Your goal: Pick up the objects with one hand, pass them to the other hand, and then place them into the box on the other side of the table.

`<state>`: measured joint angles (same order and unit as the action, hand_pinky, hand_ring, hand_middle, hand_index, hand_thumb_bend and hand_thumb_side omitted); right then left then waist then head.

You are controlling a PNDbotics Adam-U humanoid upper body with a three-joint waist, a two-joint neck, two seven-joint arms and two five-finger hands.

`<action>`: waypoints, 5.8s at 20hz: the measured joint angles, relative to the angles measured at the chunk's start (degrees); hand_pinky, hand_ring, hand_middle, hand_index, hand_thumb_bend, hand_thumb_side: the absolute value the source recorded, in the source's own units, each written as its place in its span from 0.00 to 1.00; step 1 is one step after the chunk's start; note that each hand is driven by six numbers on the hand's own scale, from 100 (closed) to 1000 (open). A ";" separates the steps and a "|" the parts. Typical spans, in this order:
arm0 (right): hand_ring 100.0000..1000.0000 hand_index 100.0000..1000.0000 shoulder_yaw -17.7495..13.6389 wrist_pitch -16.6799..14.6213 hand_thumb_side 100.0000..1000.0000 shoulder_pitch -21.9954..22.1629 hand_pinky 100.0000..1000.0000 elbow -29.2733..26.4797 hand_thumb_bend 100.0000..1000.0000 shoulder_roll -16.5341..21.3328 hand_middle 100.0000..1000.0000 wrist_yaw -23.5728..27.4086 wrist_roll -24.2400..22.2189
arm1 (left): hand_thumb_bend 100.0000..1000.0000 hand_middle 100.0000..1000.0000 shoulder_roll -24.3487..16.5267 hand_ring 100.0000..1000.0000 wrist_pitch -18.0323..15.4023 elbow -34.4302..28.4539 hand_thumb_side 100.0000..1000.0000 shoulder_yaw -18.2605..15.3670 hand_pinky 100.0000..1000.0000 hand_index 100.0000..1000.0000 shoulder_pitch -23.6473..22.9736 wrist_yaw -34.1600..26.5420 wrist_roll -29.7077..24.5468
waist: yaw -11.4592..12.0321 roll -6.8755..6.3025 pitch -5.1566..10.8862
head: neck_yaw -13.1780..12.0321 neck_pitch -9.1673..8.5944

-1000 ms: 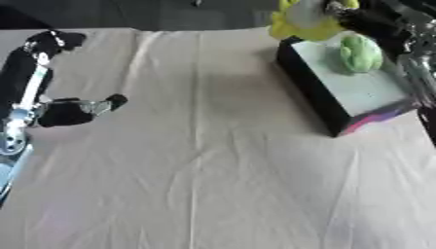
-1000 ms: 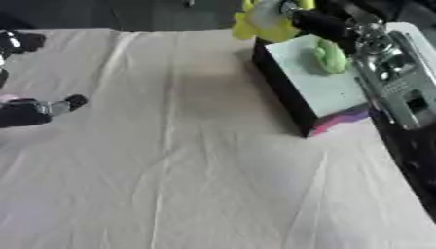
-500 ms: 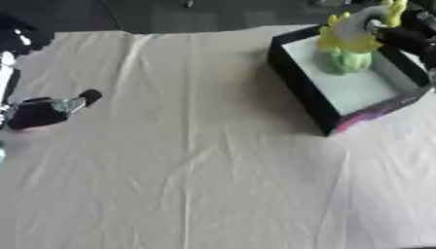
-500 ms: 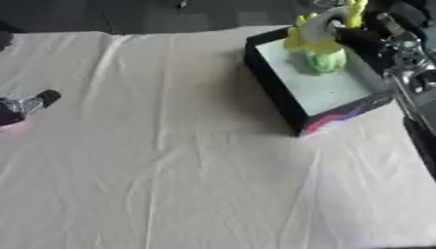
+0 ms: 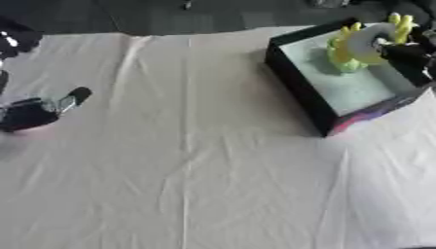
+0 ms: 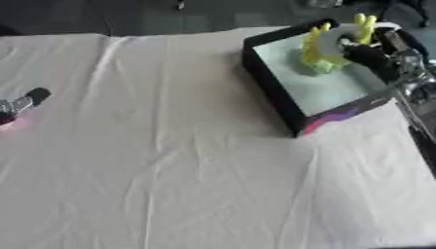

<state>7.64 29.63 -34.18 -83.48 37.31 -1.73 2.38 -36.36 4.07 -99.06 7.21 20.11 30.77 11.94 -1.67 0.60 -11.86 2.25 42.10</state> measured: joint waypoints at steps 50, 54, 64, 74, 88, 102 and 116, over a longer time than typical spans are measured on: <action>0.89 0.95 -1.06 -2.28 0.76 -0.13 1.00 -5.26 0.00 0.00 0.91 6.57 5.63 | 0.76 0.72 -10.00 0.77 4.31 25.40 0.39 -3.57 0.78 0.82 10.19 -4.87 -34.42 | 0.44 -0.90 0.00 | -7.95 0.15; 0.88 0.95 -0.72 -2.27 0.76 -0.13 1.00 -5.26 0.00 -0.15 0.91 6.57 5.62 | 0.79 0.72 -10.00 0.78 3.54 29.05 0.36 -3.08 0.79 0.80 11.95 -1.08 -38.76 | 0.41 -0.90 0.00 | -8.62 0.14; 0.88 0.94 -0.38 -2.20 0.77 -0.07 1.00 -5.20 0.00 -0.30 0.91 6.57 5.46 | 0.70 0.73 -9.88 0.79 1.89 33.88 0.28 -2.77 0.80 0.79 13.06 4.15 -46.83 | 0.45 -0.90 0.00 | -9.61 0.14; 0.88 0.94 0.07 -2.34 0.77 -0.02 1.00 -5.19 0.00 -0.74 0.90 6.57 5.12 | 0.61 0.71 -6.99 0.77 3.38 36.38 0.27 -2.02 0.78 0.73 14.45 5.77 -45.10 | 0.35 -0.90 0.00 | -9.94 0.14; 0.88 0.94 0.29 -2.31 0.77 0.12 1.00 -5.18 0.00 -0.90 0.90 6.57 4.56 | 0.20 0.63 -4.82 0.72 4.81 37.66 0.00 -1.33 0.75 0.52 15.52 7.18 -41.85 | 0.28 -0.90 0.00 | -10.19 0.12; 0.88 0.95 0.25 -2.33 0.77 0.19 1.00 -6.30 0.00 -0.89 0.91 7.08 4.56 | 0.04 0.57 -7.01 0.66 5.75 24.61 0.00 -1.89 0.71 0.45 12.90 1.81 -37.83 | 0.71 -0.90 0.00 | -9.58 0.13; 0.89 0.94 2.25 -1.78 0.66 -4.14 0.98 -18.17 0.00 -0.87 0.91 4.49 -0.05 | 0.00 0.54 -3.82 0.61 2.77 9.51 0.00 -0.43 0.69 0.45 10.36 -8.12 -25.73 | 0.89 -0.87 0.00 | -8.54 0.11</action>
<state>9.88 27.85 -38.32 -101.65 36.44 2.76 2.33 -40.19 6.83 -89.55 6.78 30.47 22.65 -13.79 -0.78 -0.27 -11.86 -6.29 42.21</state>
